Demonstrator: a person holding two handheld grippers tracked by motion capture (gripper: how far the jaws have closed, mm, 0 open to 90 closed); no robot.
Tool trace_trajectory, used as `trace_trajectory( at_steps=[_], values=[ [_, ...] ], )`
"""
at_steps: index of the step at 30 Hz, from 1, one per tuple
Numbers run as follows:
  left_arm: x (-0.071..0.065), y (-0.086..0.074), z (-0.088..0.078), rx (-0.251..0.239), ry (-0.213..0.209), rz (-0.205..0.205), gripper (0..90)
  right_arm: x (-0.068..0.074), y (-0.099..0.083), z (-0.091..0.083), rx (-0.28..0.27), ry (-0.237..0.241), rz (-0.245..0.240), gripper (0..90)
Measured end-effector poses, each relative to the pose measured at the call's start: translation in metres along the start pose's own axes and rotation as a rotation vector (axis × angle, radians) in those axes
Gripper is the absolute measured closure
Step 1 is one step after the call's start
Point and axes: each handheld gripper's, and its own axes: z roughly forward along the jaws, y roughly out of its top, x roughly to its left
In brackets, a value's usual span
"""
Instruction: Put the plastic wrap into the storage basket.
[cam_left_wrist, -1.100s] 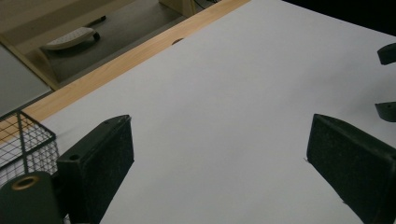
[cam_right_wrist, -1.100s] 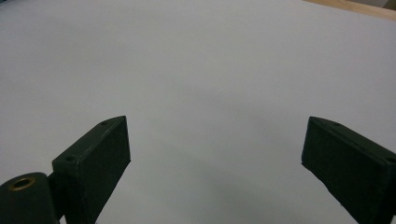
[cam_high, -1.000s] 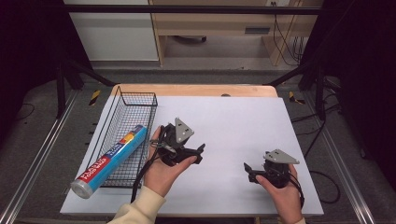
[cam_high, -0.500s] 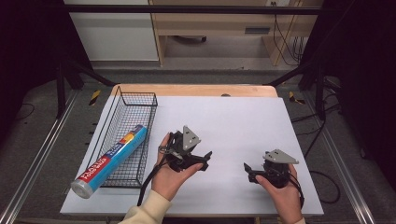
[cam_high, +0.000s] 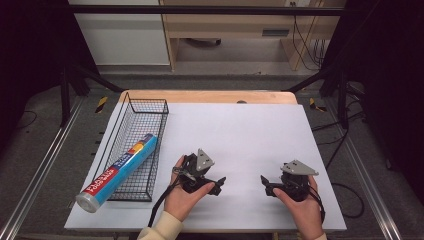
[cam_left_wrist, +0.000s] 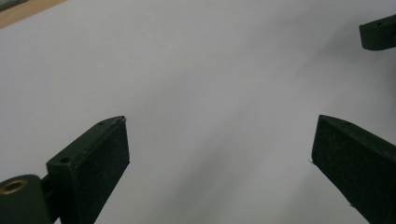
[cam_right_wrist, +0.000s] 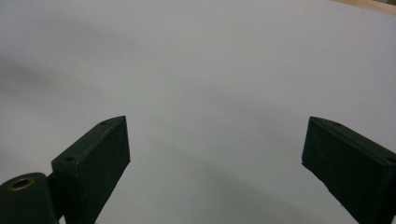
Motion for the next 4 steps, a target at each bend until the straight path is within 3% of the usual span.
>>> trace_trajectory(
  at_steps=[4],
  values=[
    [0.0017, -0.0054, 0.0001, 0.008, -0.018, -0.002, 4.3, -0.0016, -0.0010, 0.0014, 0.000, 0.000, 0.004, 6.8]
  ],
)
